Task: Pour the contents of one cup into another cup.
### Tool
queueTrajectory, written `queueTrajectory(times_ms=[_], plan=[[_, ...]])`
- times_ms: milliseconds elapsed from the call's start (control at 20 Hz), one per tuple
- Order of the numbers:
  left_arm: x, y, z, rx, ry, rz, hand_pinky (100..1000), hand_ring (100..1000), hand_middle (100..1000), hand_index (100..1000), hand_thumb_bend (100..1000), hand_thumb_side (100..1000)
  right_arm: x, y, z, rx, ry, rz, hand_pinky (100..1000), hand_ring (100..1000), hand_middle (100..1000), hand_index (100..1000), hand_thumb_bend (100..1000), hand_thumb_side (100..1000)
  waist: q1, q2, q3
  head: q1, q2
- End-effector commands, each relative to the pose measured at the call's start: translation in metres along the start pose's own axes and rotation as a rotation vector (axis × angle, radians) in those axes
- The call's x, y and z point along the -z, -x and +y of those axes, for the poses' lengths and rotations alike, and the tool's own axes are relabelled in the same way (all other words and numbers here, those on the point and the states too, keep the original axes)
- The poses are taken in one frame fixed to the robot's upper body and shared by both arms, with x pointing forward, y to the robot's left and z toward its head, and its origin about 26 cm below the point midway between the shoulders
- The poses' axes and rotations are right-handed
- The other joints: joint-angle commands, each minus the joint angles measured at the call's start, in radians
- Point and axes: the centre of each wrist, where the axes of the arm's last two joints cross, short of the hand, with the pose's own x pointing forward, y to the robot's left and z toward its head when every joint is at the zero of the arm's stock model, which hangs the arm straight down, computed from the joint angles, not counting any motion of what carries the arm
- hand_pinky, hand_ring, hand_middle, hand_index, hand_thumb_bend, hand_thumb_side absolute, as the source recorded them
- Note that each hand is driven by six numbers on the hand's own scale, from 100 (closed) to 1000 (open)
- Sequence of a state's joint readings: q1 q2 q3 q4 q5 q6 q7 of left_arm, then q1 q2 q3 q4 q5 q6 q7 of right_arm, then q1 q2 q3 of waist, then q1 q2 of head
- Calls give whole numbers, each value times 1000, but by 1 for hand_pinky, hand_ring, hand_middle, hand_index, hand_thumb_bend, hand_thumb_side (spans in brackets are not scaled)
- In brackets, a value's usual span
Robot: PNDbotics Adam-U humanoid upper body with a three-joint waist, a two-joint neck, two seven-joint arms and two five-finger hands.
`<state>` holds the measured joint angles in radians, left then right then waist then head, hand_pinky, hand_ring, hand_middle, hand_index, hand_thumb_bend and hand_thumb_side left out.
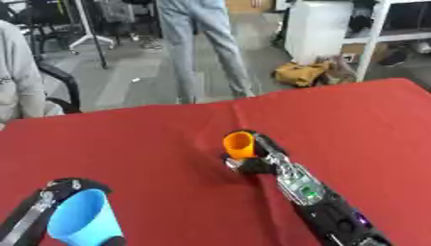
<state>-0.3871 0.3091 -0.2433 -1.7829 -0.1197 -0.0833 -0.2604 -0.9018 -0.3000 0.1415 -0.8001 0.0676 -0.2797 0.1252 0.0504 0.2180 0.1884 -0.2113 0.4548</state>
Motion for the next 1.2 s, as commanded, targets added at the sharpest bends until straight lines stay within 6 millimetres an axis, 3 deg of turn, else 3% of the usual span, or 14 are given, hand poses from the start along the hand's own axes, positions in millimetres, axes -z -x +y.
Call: queueTrajectory(times_ms=[50,350,550,1100,1150,1200], plan=[[1,-3,7,36,27,-11,508,419,469,687,512,100,10,-31,-25,-61,1,-94,690,528,614,764,292,100,-5,-25,-5,5,-8],[1,3,6,42,85,0,507,418,466,682,509,100,22,-79,-48,-156,-41,-217,689,526,612,763,301,100,-22,-36,-26,18,-5],[4,7,5,50,132,0,508,417,464,678,510,100,34,-111,-52,-228,-88,-291,690,526,611,762,304,100,-35,-44,-38,28,-3],[31,12,1,138,295,-55,510,419,465,677,507,100,58,-179,-23,-316,-243,-497,689,523,606,761,313,100,-58,-59,-70,45,-1],[34,13,0,139,306,-60,510,419,464,677,508,100,58,-183,-20,-321,-249,-509,688,522,604,760,377,100,-59,-60,-72,47,-1],[36,14,-2,138,315,-66,510,420,465,677,508,100,59,-186,-18,-325,-255,-523,688,522,605,759,314,100,-60,-61,-75,49,-1]])
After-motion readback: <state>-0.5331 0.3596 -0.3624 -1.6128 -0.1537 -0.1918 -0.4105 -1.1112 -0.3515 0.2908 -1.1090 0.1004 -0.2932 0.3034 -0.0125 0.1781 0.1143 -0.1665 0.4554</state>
